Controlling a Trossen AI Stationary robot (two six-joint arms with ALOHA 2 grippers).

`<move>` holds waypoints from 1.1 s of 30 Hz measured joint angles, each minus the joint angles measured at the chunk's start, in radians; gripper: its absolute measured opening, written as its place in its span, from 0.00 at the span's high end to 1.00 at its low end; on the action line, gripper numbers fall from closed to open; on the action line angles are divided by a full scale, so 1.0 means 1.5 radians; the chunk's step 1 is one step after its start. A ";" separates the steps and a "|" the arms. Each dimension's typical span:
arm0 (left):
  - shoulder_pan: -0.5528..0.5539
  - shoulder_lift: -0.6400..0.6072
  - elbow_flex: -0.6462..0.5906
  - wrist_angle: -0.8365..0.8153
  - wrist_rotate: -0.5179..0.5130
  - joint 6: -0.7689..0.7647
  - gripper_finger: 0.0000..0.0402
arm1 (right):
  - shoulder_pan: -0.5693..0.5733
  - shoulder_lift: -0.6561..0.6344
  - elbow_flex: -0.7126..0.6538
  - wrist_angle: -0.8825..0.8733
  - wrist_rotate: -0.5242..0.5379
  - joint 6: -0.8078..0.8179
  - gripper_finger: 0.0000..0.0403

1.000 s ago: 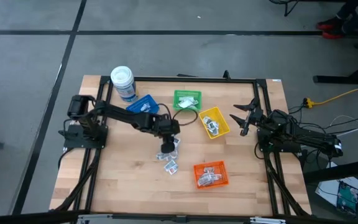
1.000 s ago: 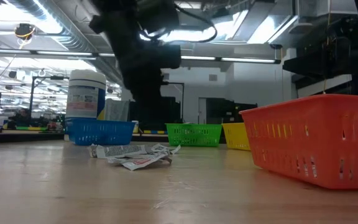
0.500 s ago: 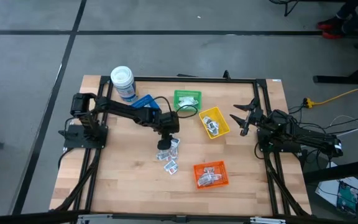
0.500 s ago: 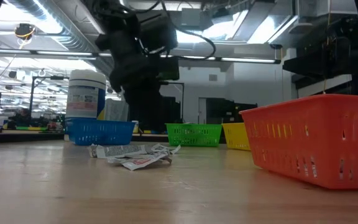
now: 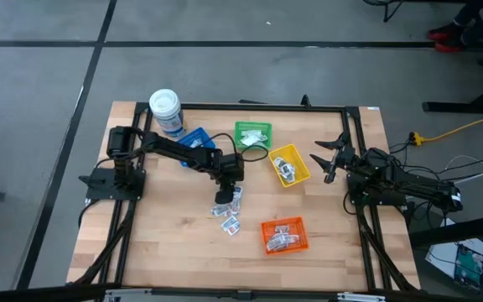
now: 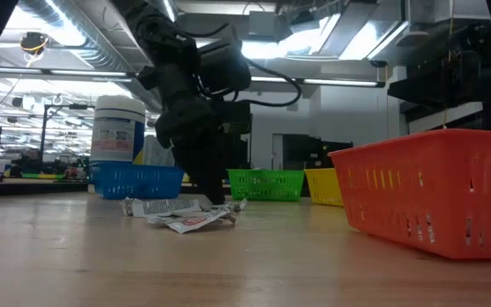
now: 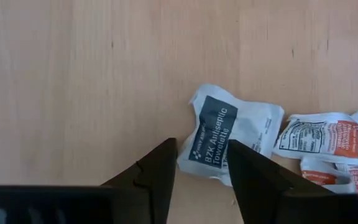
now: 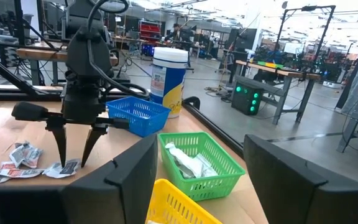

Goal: Pick & Place First Aid Supplies
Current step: Put the white towelette pack into the yellow bin

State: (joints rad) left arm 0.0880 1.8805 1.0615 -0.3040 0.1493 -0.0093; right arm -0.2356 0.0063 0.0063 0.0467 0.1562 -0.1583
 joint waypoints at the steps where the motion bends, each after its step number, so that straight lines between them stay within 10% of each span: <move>1: -0.001 -0.001 0.000 0.000 -0.002 0.000 0.66 | 0.000 0.000 0.000 0.000 0.000 0.000 0.41; 11: -0.001 -0.002 -0.001 -0.002 -0.008 -0.058 0.98 | 0.000 0.000 0.000 0.000 0.000 0.000 0.41; 33: 0.001 -0.004 0.168 -0.030 -0.036 -0.032 0.99 | 0.000 0.000 0.000 0.000 0.000 0.000 0.41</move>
State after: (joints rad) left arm 0.0898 1.8751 1.3136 -0.3489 0.0959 -0.0566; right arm -0.2355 0.0063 0.0063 0.0467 0.1565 -0.1582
